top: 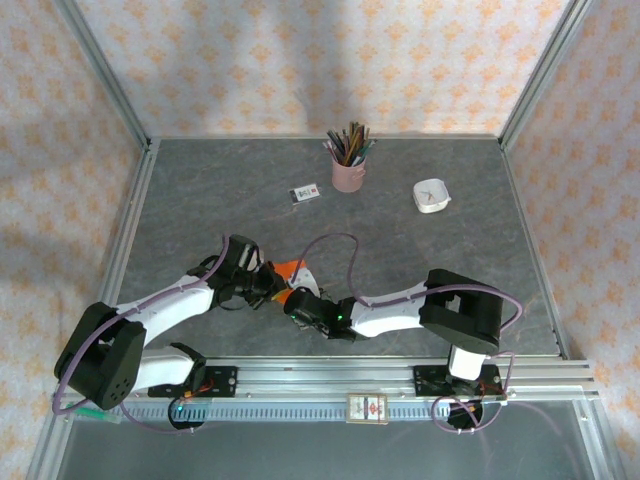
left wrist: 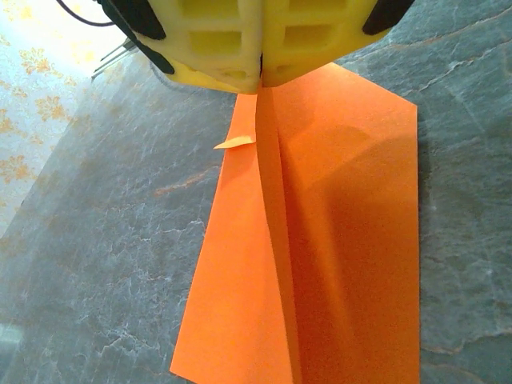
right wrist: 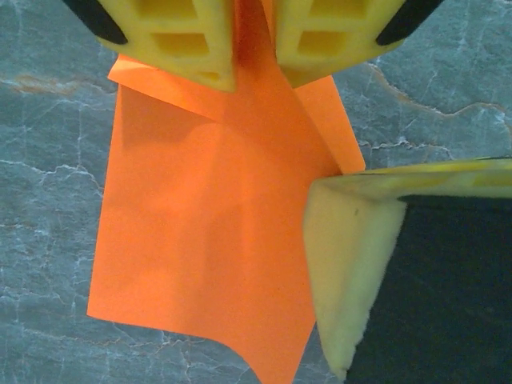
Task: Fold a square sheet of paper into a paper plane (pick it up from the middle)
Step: Perform the fourth fold on the wing at the bottom-center of the table.
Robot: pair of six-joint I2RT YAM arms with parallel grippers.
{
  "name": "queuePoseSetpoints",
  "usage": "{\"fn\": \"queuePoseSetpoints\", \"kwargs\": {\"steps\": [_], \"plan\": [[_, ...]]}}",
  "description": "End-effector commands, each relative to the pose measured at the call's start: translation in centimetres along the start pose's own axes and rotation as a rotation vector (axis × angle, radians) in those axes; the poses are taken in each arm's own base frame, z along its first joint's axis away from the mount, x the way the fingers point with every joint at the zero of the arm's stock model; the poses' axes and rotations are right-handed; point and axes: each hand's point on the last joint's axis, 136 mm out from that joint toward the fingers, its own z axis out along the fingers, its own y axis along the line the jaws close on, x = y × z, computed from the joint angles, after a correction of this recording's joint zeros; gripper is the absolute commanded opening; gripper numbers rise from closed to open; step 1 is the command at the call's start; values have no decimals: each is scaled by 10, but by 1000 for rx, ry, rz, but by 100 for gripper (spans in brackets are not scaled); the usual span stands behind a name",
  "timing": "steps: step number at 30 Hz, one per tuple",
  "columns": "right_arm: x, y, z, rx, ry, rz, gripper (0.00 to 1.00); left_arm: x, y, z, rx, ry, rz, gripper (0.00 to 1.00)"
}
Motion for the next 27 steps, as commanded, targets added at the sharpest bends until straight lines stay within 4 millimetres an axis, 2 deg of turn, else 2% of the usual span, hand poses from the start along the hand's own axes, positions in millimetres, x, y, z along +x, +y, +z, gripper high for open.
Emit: {"fn": "queuePoseSetpoints", "kwargs": {"steps": [1, 10, 19, 22, 27], "plan": [[-5, -6, -1, 47, -21, -1, 13, 2, -1, 1, -14, 15, 18, 0], [-6, -14, -5, 67, -48, 15, 0, -2, -4, -2, -16, -8, 51, 1], [-8, -18, -19, -16, -95, 57, 0, -15, -25, -29, 37, -122, 122, 41], [-11, -19, -25, -60, -119, 64, 0, -8, -23, -29, 68, -109, 119, 41], [-16, -23, -30, -142, -148, 116, 0, 4, -28, -22, 161, -74, 109, 26]]}}
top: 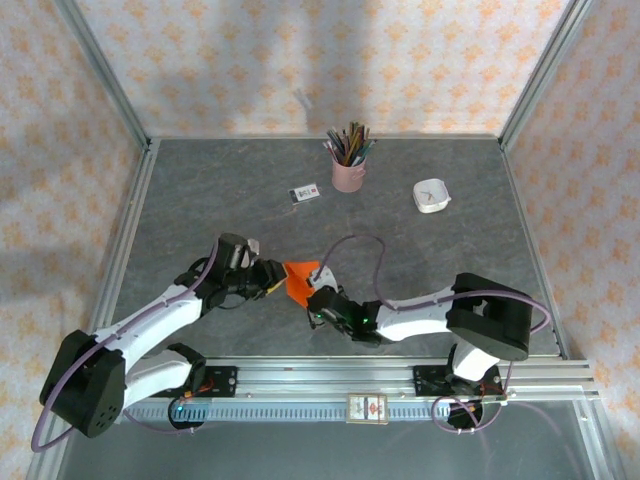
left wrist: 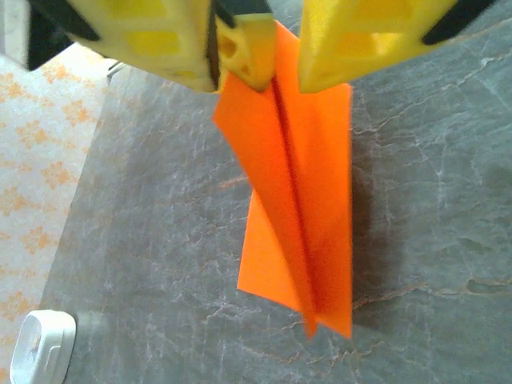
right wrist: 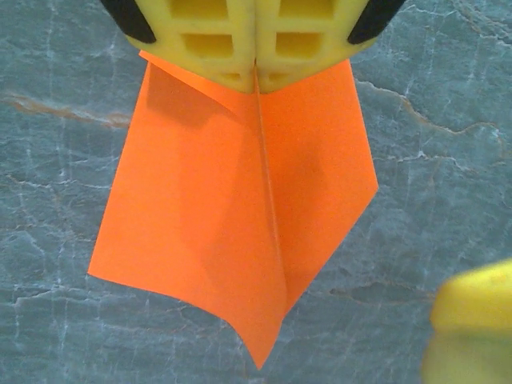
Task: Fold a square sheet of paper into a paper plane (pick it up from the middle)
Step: Perform the fourth fold on the wing at the bottom-center of the table.
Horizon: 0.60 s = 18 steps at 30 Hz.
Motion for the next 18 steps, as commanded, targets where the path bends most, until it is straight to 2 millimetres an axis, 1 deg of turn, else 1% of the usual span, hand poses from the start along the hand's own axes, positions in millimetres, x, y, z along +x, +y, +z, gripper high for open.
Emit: {"fn": "queuePoseSetpoints", "kwargs": {"steps": [1, 5, 8, 14, 18], "plan": [[-16, 8, -5, -87, -60, 47, 0, 8, -10, 4, 73, 25, -1, 22], [-13, 9, -4, -112, -57, 66, 0, 13, -22, 10, 110, 54, 28, 11], [-9, 7, -3, -108, -49, 73, 0, 17, -24, 15, 117, 65, 42, 7], [-6, 6, -3, -112, -52, 89, 0, 18, -13, 30, 76, 93, 54, 0], [-4, 6, -4, -120, -51, 92, 0, 14, -11, 37, 59, 87, 78, 0]]}}
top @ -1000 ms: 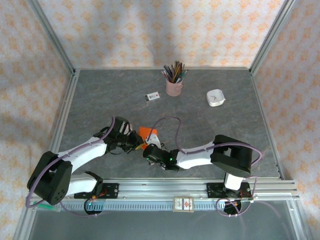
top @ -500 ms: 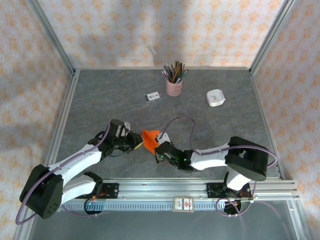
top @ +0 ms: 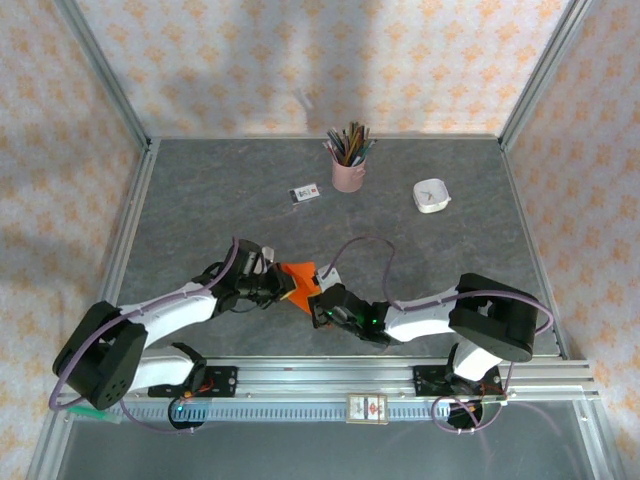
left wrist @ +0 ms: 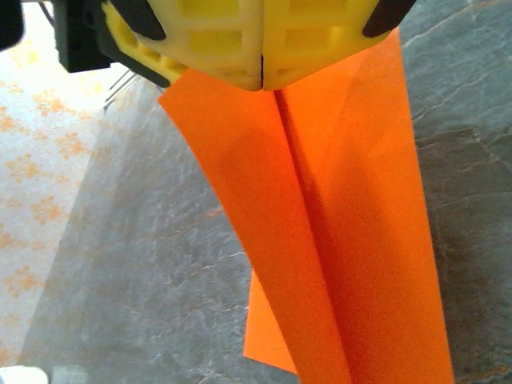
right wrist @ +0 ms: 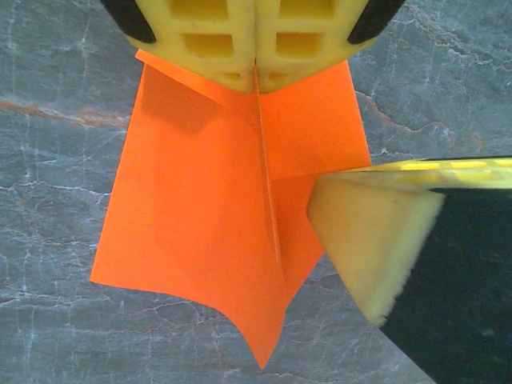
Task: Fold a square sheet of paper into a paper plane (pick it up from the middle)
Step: Perform the fourth fold on the wing at the bottom-center of the table.
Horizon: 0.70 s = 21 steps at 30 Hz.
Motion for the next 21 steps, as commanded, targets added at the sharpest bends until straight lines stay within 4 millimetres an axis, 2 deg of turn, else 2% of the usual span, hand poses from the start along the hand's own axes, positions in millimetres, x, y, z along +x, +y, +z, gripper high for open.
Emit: {"fn": "queuePoseSetpoints", "kwargs": {"steps": [1, 10, 21], "plan": [[-5, 1, -2, -14, -29, 22, 0, -6, -13, 5, 29, -6, 63, 0], [-4, 2, -2, -33, -40, 38, 0, -7, 14, 19, -34, -6, 61, 0], [0, 6, 0, -83, -56, 151, 0, 3, 46, 23, -82, 0, 35, 0]]}}
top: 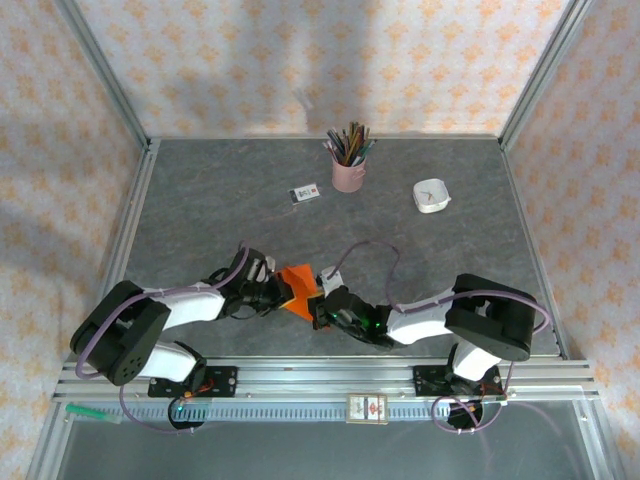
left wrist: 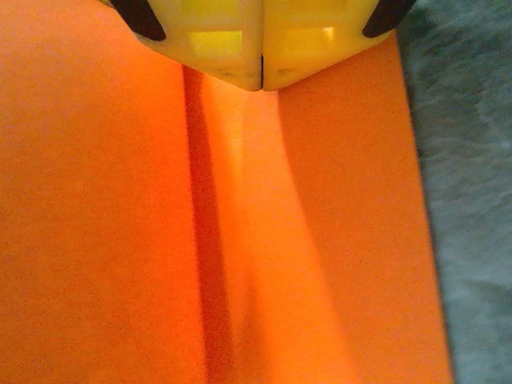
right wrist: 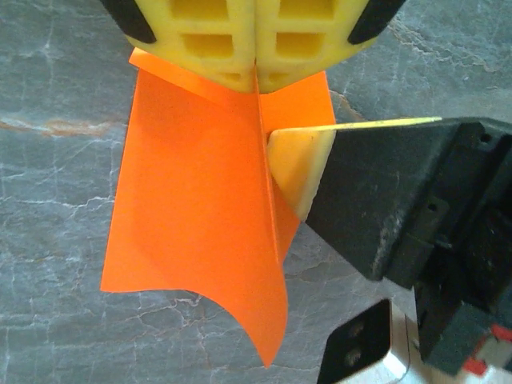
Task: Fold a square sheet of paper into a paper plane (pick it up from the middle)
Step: Perform the fourth fold on the wing at the bottom-center of the table.
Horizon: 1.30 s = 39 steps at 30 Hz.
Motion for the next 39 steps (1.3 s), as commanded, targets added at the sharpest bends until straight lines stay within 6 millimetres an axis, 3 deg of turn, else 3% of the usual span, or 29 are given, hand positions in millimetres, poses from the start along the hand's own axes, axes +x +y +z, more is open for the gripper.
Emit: {"fn": "queuePoseSetpoints", "kwargs": {"steps": [1, 21, 39], "plan": [[-3, 1, 1, -19, -27, 71, 0, -2, 6, 3, -8, -24, 25, 0], [10, -7, 0, -52, -11, 287, 0, 2, 25, 5, -59, -29, 25, 0], [12, 9, 6, -132, 12, 326, 0, 2, 30, 6, -73, -28, 20, 0]]}}
